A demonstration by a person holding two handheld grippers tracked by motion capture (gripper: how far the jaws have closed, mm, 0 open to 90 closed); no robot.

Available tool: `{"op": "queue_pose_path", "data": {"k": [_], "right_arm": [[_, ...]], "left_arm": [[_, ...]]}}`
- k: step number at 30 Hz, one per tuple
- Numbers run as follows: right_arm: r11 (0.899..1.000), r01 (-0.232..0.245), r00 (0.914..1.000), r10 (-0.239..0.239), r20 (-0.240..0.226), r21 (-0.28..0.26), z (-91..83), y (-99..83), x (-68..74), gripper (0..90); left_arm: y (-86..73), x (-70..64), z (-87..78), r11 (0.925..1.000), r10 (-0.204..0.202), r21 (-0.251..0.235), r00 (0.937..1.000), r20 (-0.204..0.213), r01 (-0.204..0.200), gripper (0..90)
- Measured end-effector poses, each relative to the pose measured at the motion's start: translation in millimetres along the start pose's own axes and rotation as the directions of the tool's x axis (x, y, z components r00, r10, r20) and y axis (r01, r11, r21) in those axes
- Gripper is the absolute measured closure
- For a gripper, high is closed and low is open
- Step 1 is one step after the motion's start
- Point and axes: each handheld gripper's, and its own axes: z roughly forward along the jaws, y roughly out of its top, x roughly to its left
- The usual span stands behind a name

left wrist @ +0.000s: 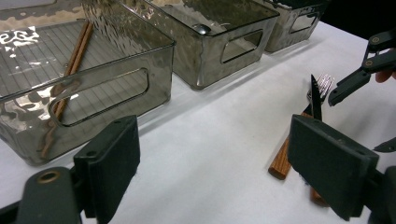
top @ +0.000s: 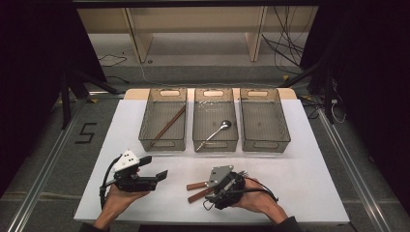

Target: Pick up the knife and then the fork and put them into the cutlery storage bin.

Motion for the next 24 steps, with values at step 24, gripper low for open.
{"op": "queue_pose_path", "data": {"k": [24], "right_arm": [[0.991,0.09,0.995,-0.085,-0.053,0.095,22.0,8.7,-2.0,52.3]], "left_arm": [[0.2,0.0,-1.3,0.9999,0.0,-0.013,1.0,0.007,0.0,16.7]]}}
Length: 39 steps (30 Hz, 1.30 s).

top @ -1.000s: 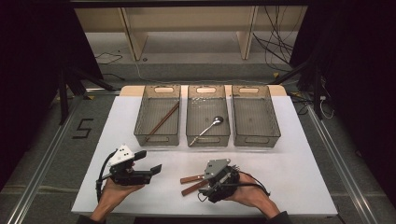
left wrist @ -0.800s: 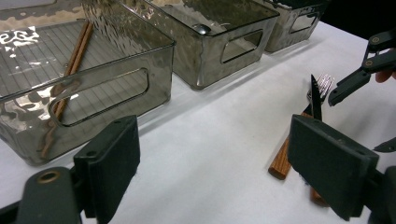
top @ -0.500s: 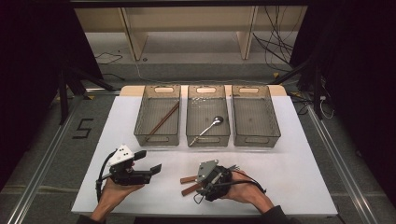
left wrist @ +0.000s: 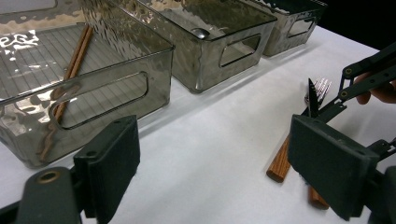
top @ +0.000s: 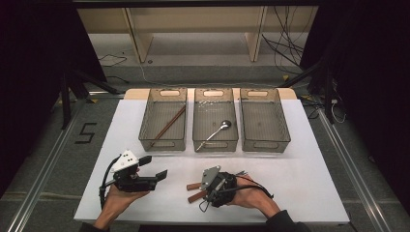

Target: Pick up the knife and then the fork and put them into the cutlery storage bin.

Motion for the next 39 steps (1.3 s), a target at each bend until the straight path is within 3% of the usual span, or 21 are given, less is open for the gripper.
{"op": "queue_pose_path", "data": {"k": [8,10,20,24,26,31,39], "right_arm": [[0.999,0.03,0.9995,-0.03,-0.007,0.031,4.2,4.4,-0.9,55.2],[0.997,0.059,0.9982,-0.058,-0.018,0.056,6.4,5.9,-1.8,56.2],[0.989,0.091,0.9958,-0.089,-0.023,0.114,10.3,9.6,-5.3,60.0],[0.984,0.094,0.9955,-0.091,-0.026,0.15,10.7,14.1,-4.6,61.5],[0.981,0.117,0.9932,-0.114,-0.024,0.157,11.5,15.6,-5.5,61.8],[0.978,0.112,0.9936,-0.107,-0.036,0.176,11.8,17.9,-6.0,62.4],[0.968,0.148,0.9888,-0.141,-0.049,0.204,14.1,22.2,-5.8,63.1]], "left_arm": [[-0.1,-0.4,0.5,1.0,0.005,0.003,1.0,0.001,-0.005,16.7],[-0.2,-0.7,0.8,1.0,0.001,0.004,1.0,0.002,-0.001,16.7],[-0.2,-0.7,1.1,0.9999,0.007,0.012,1.0,0.005,-0.007,16.7],[-0.3,-1.3,1.6,0.9999,0.006,0.011,1.0,0.003,-0.006,16.7],[-0.4,-1.3,1.6,0.9999,0.006,0.012,1.0,0.004,-0.006,16.7],[-0.6,-1.3,1.8,0.9998,0.012,0.014,0.9999,-0.001,-0.012,16.7],[-0.6,-1.3,2.0,0.9998,0.012,0.014,0.9999,0.0,-0.012,16.8]]}}
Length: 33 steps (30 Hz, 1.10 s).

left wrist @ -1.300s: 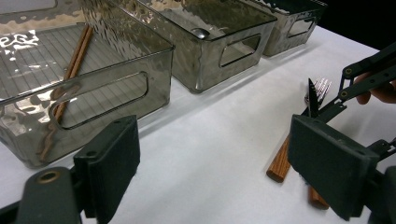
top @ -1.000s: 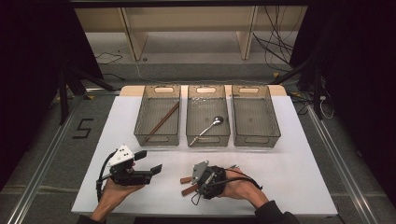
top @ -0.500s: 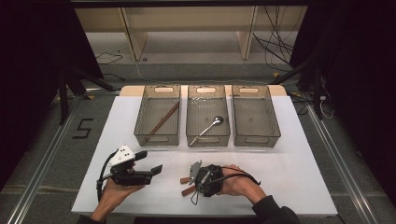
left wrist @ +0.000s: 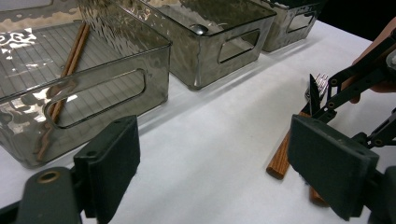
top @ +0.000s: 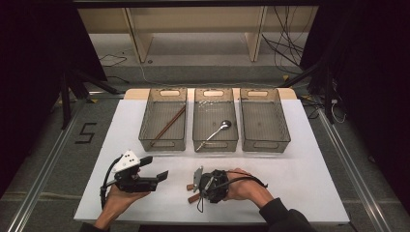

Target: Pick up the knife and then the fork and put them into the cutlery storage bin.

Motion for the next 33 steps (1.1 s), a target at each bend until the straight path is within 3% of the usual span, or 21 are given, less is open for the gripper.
{"op": "queue_pose_path", "data": {"k": [6,10,19,33], "right_arm": [[1.0,-0.005,0.9994,0.005,-0.035,0.005,0.2,-0.5,-5.1,62.8],[1.0,-0.014,0.9994,0.014,-0.032,-0.007,1.2,-0.7,-5.3,63.2],[0.999,-0.035,0.9987,0.036,-0.036,0.023,0.5,3.2,-3.1,69.5],[1.0,0.008,0.999,-0.007,-0.044,0.017,-0.5,3.0,1.3,76.9]], "left_arm": [[0.1,-0.6,0.5,1.0,0.001,0.001,1.0,0.0,-0.001,16.8],[0.1,-0.5,0.3,1.0,-0.001,0.0,1.0,0.001,0.001,16.8],[0.1,-0.3,0.0,1.0,0.001,0.0,1.0,0.0,-0.001,16.9],[0.5,-0.6,0.0,1.0,0.004,0.002,1.0,-0.002,-0.004,17.0]]}}
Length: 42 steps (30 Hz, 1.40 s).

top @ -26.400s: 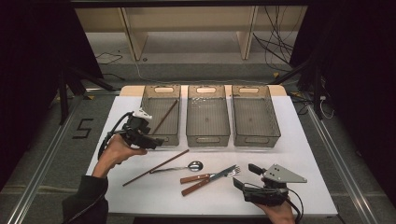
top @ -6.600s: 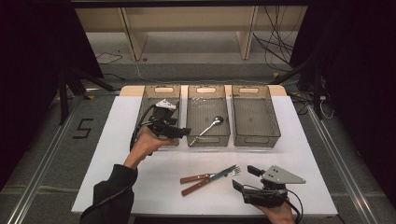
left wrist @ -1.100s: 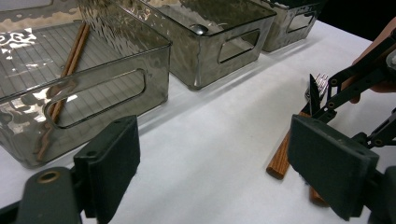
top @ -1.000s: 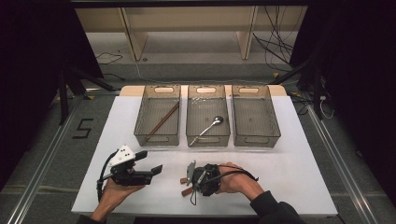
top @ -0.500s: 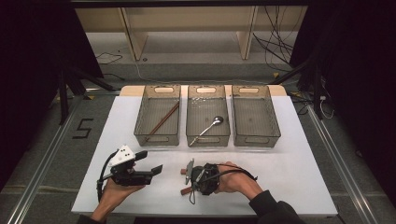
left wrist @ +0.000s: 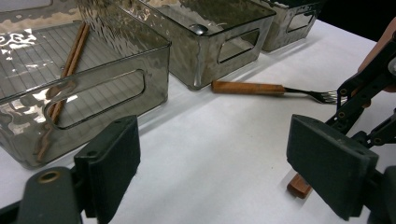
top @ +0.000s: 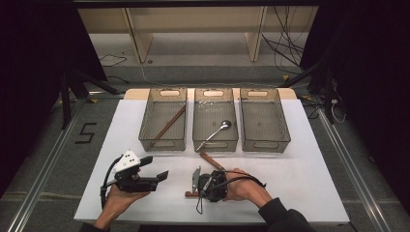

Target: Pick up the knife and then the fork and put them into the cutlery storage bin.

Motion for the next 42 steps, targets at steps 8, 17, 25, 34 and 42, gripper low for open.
{"op": "queue_pose_path", "data": {"k": [8,17,25,34,42], "right_arm": [[1.0,-0.019,0.9998,0.02,0.003,-0.021,-5.7,-3.5,0.2,77.1],[0.99,-0.085,0.9957,0.089,0.028,-0.108,-22.7,-12.9,-8.1,77.2],[0.958,-0.188,0.9772,0.204,0.057,-0.217,-45.1,-29.1,-21.4,77.2],[0.9,-0.286,0.9422,0.327,0.074,-0.329,-70.3,-48.4,-36.9,77.2],[0.822,-0.371,0.8864,0.452,0.098,-0.432,-93.6,-68.0,-58.0,77.3]], "left_arm": [[0.1,0.0,0.0,1.0,-0.001,0.0,1.0,-0.001,0.001,17.1],[0.1,0.2,-0.2,1.0,-0.003,-0.002,1.0,-0.004,0.003,17.1],[0.1,1.5,-1.0,0.9999,-0.01,-0.009,0.9999,-0.008,0.01,17.1],[0.1,2.7,-1.3,0.9998,-0.015,-0.01,0.9999,-0.008,0.015,17.1],[0.3,3.1,-2.0,0.9995,-0.024,-0.021,0.9997,-0.008,0.024,17.1]]}}
